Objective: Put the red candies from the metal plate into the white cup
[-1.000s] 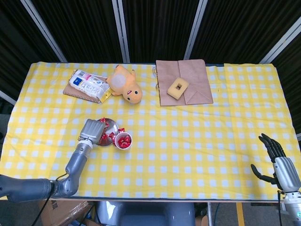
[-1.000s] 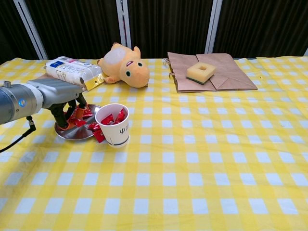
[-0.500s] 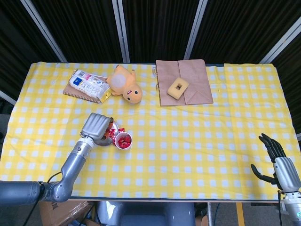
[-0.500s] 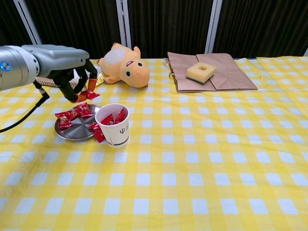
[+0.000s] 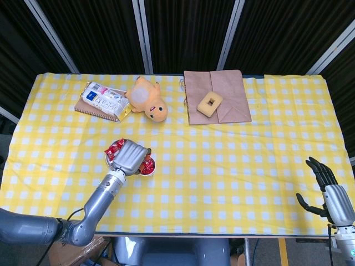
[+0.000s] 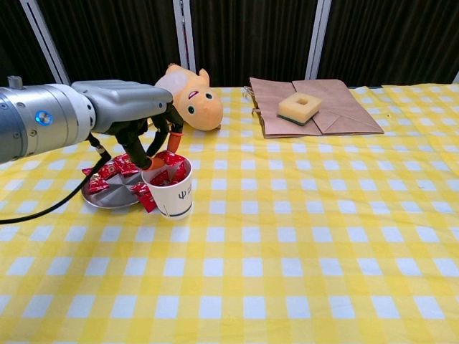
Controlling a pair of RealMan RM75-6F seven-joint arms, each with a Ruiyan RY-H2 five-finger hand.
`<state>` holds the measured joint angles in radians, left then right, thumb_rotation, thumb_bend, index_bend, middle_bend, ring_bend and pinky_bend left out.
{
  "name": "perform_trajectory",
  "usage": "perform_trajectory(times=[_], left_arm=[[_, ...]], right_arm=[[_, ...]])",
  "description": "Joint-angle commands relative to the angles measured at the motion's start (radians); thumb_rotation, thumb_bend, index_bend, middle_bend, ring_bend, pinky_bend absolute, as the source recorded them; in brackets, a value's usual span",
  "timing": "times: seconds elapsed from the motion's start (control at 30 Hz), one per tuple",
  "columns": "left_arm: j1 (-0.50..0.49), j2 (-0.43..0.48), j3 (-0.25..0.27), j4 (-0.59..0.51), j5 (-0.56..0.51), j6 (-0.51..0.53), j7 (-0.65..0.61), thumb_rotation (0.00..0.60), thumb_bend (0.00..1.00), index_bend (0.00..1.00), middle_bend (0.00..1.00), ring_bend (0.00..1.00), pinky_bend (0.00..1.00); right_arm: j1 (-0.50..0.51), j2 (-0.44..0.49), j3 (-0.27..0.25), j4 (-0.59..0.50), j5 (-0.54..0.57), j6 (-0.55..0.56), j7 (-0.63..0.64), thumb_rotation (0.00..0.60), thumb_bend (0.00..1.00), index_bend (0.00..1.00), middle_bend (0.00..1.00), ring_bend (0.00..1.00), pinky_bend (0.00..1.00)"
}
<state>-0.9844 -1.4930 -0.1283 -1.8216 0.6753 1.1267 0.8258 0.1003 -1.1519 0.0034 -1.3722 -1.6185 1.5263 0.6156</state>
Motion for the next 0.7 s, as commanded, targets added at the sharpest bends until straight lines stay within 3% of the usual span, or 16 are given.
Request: perform_trajectory(times=[0.03, 0.33, 0.53, 0.63, 0.7], left_arm=[[-0.006, -0.011, 0.001, 0.002, -0.002, 0.003, 0.008, 0.6, 0.42, 0.46, 0.56, 0.91, 0.94], [-0.009, 0.011, 0.009, -0.026, -0.029, -0.006, 0.012, 0.6, 0.4, 0.32, 0.41, 0.9, 0.94], [0.011, 0.045, 0.002, -0.061, -0.003, 0.013, -0.032, 0.6, 0.4, 0.13, 0.32, 0.88, 0.93], [0.03, 0.062, -0.001, -0.069, 0.044, 0.034, -0.065, 0.6, 0.46, 0.06, 0.38, 0.88, 0.93], [0.041, 0.074, -0.002, -0.071, 0.077, 0.047, -0.083, 0.6, 0.57, 0.04, 0.51, 0.88, 0.93]], right_arm=[[0.0, 0.0, 0.0, 0.001, 0.0, 0.0, 0.002, 0.6, 0.42, 0.0, 0.0, 0.0, 0.0], [0.0, -0.001, 0.0, 0.002, -0.002, 0.002, 0.002, 0.6, 0.42, 0.0, 0.0, 0.0, 0.0], [-0.001, -0.002, 0.001, 0.001, -0.001, 0.004, -0.002, 0.6, 0.42, 0.0, 0.0, 0.0, 0.0], [-0.001, -0.002, 0.001, -0.001, 0.0, 0.003, -0.002, 0.6, 0.42, 0.0, 0.0, 0.0, 0.0], [-0.001, -0.003, 0.001, 0.0, 0.0, 0.003, -0.003, 0.6, 0.42, 0.0, 0.0, 0.0, 0.0]])
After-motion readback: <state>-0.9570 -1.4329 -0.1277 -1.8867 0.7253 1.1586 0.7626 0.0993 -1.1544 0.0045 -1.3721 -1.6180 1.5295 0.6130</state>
